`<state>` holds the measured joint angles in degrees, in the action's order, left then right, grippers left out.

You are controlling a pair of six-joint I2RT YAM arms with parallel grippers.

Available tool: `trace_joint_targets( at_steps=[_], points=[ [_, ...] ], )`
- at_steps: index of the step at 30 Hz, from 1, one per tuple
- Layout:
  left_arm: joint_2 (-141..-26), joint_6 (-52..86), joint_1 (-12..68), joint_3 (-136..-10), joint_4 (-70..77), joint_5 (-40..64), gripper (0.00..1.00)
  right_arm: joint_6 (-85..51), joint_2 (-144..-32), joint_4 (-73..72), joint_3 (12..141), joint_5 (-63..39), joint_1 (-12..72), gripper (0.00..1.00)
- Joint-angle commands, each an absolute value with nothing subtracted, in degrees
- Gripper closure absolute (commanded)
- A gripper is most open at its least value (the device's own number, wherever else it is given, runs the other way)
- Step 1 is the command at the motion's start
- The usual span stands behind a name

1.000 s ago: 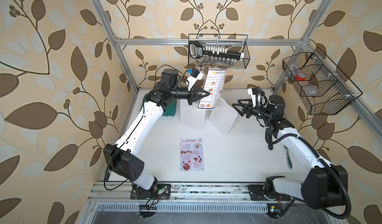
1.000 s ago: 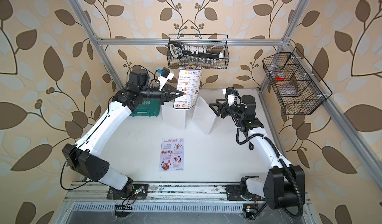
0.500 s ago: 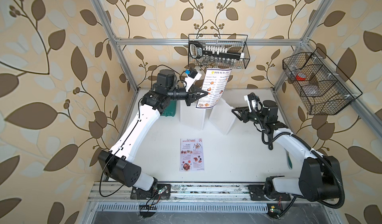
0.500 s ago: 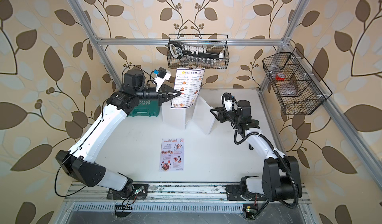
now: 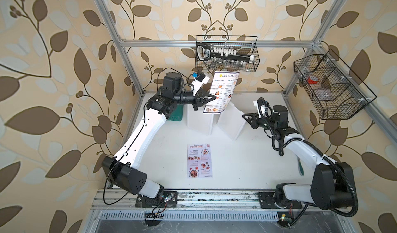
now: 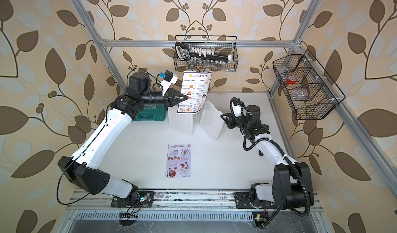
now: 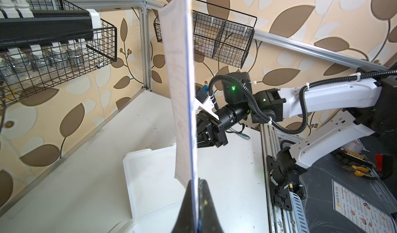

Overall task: Insert the menus into the narrow rack
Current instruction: Adjust the narrow rack at the center of the board.

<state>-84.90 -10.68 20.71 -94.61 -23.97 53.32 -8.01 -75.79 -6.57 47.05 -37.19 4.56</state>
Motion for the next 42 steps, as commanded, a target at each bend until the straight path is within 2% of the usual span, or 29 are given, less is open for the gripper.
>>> trace_joint_targets(
  at_steps=[1,10,17,27,31,36,39,42],
  points=[
    [-83.31,-11.82,21.09,-94.88,-23.51,53.28,1.00,-4.54,-73.37,-1.69,48.39,-39.24,3.99,0.87],
    [-83.06,-12.37,21.09,-94.52,-23.65,53.39,1.00,5.71,-71.26,11.51,52.38,-45.53,2.46,0.92],
    [-83.06,-12.32,21.09,-94.70,-23.61,54.35,1.00,12.22,-65.78,15.21,49.02,-47.11,2.37,0.95],
    [-83.09,-11.65,21.09,-94.49,-22.97,55.63,1.00,12.35,-71.83,18.05,50.97,-46.76,-0.61,0.83],
    [-83.44,-11.56,21.09,-94.27,-23.17,56.03,1.00,11.28,-70.43,15.72,50.30,-47.43,-1.41,0.71],
    [-84.27,-11.69,21.09,-94.64,-23.03,56.73,1.00,9.14,-64.86,13.12,49.06,-48.78,-2.92,0.46],
    [-85.47,-11.69,21.09,-95.53,-22.71,57.63,1.00,7.32,-62.69,11.60,50.06,-48.75,-3.29,0.37],
    [-87.73,-11.43,21.09,-97.61,-22.98,58.54,1.00,6.37,-63.93,11.77,53.90,-49.68,-3.27,0.34]
  ],
)
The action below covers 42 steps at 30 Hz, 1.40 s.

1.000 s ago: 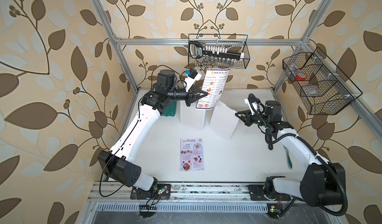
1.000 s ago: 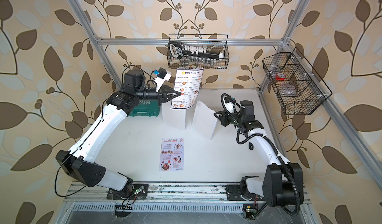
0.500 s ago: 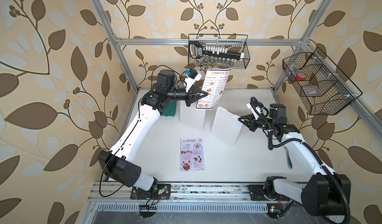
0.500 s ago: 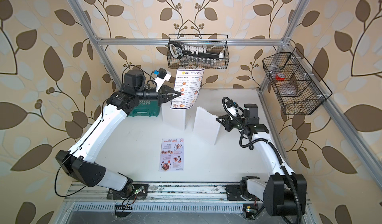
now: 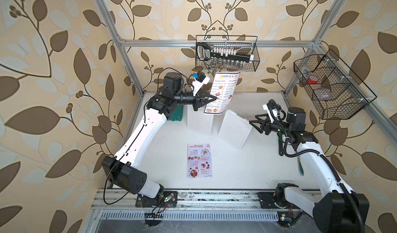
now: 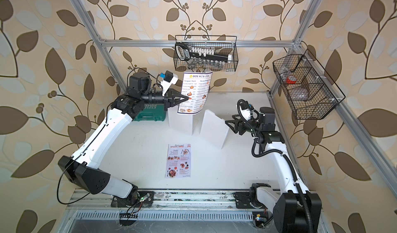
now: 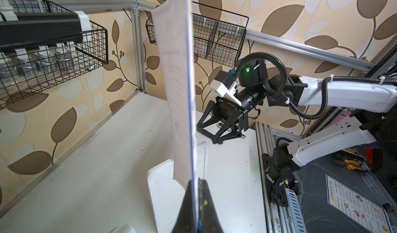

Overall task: Insert the menus into the narrow rack
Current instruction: Adjust the narrow rack at the center of the board, then insert the menu into the narrow rack.

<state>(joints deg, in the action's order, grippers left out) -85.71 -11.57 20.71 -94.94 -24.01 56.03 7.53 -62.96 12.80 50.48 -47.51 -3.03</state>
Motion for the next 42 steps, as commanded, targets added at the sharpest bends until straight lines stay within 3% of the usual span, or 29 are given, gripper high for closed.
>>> trace_joint_targets(
  at_steps=[1,18,26,33,42],
  points=[
    [-88.49,-11.43,21.09,-98.44,-23.11,58.90,1.00,6.01,-64.87,11.75,55.25,-50.41,-3.25,0.33],
    [-109.41,-15.53,21.78,-124.79,-34.92,69.80,1.00,-2.54,-85.80,-0.16,73.11,-68.44,-3.53,0.20],
    [-112.23,-18.12,24.23,-127.16,-37.53,69.52,1.00,-8.83,-92.57,-5.76,79.88,-71.87,-2.52,0.17],
    [-113.28,-17.83,25.40,-127.35,-37.02,68.45,1.00,-10.64,-94.92,-8.75,81.26,-74.53,0.31,0.18],
    [-114.63,-17.94,25.31,-128.72,-36.95,63.71,1.00,-10.63,-91.32,-8.78,75.62,-70.74,0.89,0.30]
  ],
)
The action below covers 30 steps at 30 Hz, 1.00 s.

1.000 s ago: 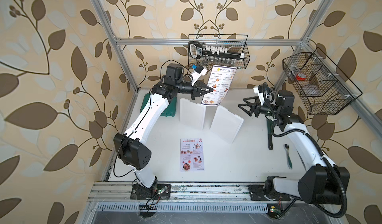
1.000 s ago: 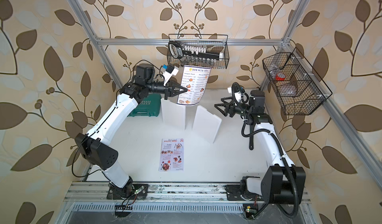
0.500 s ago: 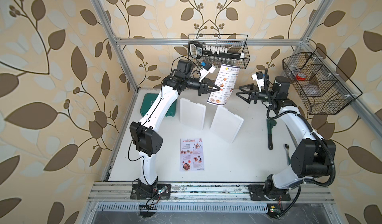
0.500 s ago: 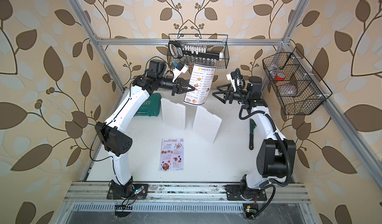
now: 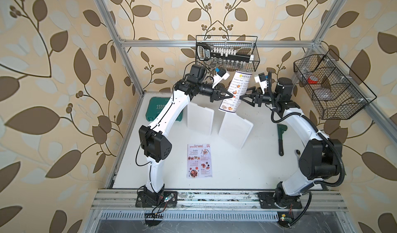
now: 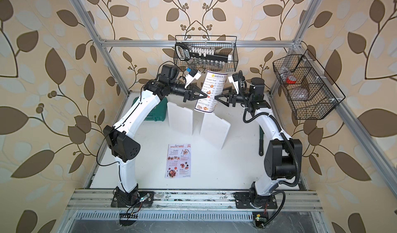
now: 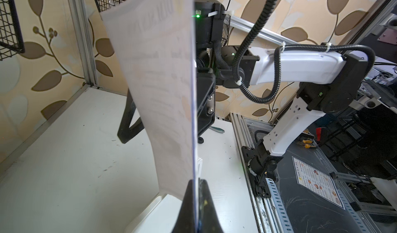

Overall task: Insert the menus into the narrow rack
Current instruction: Insert the menu into the narrow rack.

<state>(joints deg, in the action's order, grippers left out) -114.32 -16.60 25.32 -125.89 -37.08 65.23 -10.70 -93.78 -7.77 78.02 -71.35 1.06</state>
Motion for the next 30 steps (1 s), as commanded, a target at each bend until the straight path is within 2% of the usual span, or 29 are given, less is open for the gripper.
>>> trace_joint_targets(
  at_steps=[1,8,20,30],
  points=[
    [-114.97,-17.90,25.31,-129.12,-36.91,63.34,1.00,-10.64,-90.93,-8.85,74.82,-70.35,0.93,0.31],
    [-117.50,-17.69,25.22,-131.88,-36.56,61.03,1.00,-10.17,-87.23,-8.80,70.05,-67.30,0.69,0.35],
    [-120.74,-17.93,25.14,-134.74,-36.13,58.10,1.00,-12.34,-82.11,-5.57,66.25,-58.49,1.13,0.52],
    [-121.99,-17.79,25.14,-134.74,-34.22,57.30,1.00,-11.39,-79.25,-1.23,63.23,-50.60,2.83,0.55]
  ],
)
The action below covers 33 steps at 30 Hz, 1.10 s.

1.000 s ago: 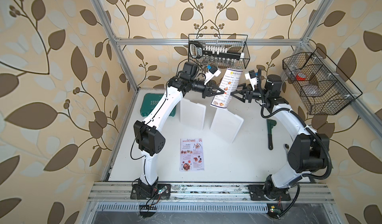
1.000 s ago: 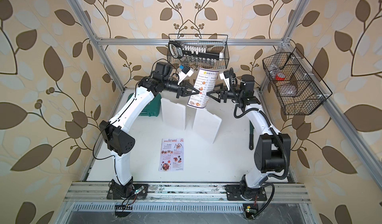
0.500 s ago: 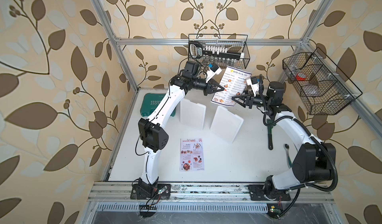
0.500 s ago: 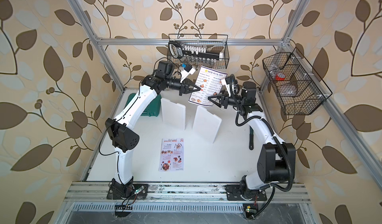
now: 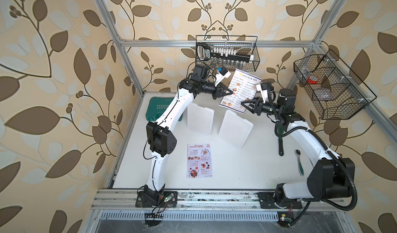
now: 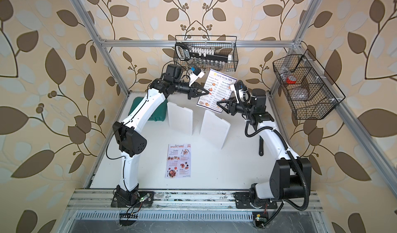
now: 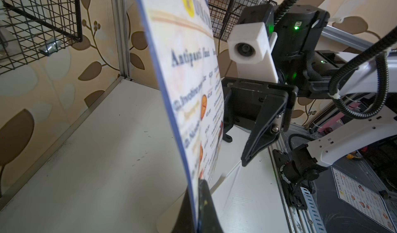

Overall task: Insert the menus into the narrow rack
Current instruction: Insert the menu into the narrow rack.

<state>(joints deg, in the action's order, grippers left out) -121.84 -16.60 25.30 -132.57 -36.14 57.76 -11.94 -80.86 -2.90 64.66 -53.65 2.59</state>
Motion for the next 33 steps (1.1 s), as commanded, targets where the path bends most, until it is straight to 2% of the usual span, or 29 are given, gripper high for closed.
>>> trace_joint_targets(
  at_steps=[1,7,20,33],
  points=[
    [-122.15,-17.72,25.01,-134.73,-34.06,57.30,1.00,-11.62,-79.11,-1.32,62.89,-50.02,2.90,0.56],
    [-122.78,-17.01,24.79,-134.73,-32.72,57.75,1.00,-12.30,-77.88,-0.94,60.93,-47.72,3.51,0.59],
    [-123.64,-16.88,24.48,-134.74,-31.84,58.23,1.00,-13.79,-75.90,0.09,58.80,-44.30,4.17,0.76],
    [-124.96,-15.27,24.44,-134.10,-28.37,60.20,1.00,-15.52,-74.54,0.88,56.92,-39.93,5.06,0.84]
  ],
)
